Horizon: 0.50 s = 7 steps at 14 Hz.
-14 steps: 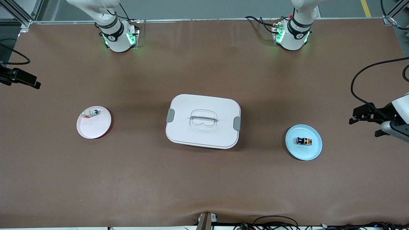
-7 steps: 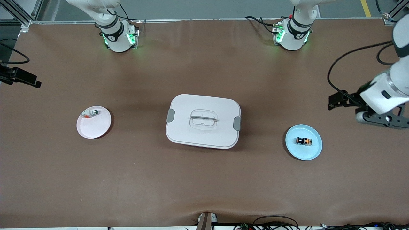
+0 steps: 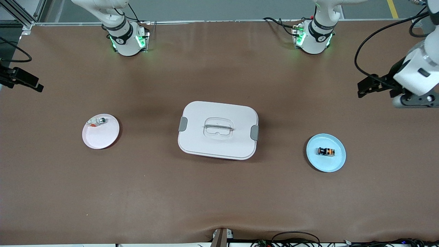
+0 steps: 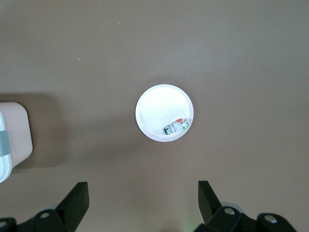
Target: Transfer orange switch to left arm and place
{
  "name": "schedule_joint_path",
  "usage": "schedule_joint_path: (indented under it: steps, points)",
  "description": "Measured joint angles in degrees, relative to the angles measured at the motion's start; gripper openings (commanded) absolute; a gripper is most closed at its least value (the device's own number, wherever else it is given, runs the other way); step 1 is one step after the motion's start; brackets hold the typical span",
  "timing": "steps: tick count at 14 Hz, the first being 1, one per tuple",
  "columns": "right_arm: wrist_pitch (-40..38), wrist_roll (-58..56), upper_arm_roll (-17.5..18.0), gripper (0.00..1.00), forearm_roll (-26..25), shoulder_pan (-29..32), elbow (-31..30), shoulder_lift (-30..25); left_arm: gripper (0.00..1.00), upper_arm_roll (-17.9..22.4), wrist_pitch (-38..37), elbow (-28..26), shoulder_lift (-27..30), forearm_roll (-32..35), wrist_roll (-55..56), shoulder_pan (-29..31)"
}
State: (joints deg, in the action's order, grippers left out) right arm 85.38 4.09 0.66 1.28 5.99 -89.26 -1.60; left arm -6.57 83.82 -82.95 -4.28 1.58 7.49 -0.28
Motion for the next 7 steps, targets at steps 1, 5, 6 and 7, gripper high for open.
schedule_joint_path:
  steps: [1, 5, 6, 7]
  points:
    - [0.0, 0.1, 0.0, 1.00, 0.0, 0.0, -0.3, -0.3, 1.00, 0.9, -0.2, -1.4, 1.3, 0.0, 0.0, 0.2]
    - [0.2, 3.2, 0.7, 1.00, 0.0, -0.2, -0.5, -0.4, 1.00, 1.4, 0.0, -5.0, 4.5, 0.0, 0.0, 0.2]
    - [0.2, 3.5, 0.8, 1.00, 0.0, -0.2, -0.5, -0.4, 1.00, 1.4, -0.1, -5.4, 5.1, 0.0, 0.0, 0.2]
    - [0.2, 3.6, 0.8, 1.00, 0.0, -0.2, -0.5, -0.5, 1.00, 1.4, -0.1, -6.2, 6.0, 0.0, 0.0, 0.2]
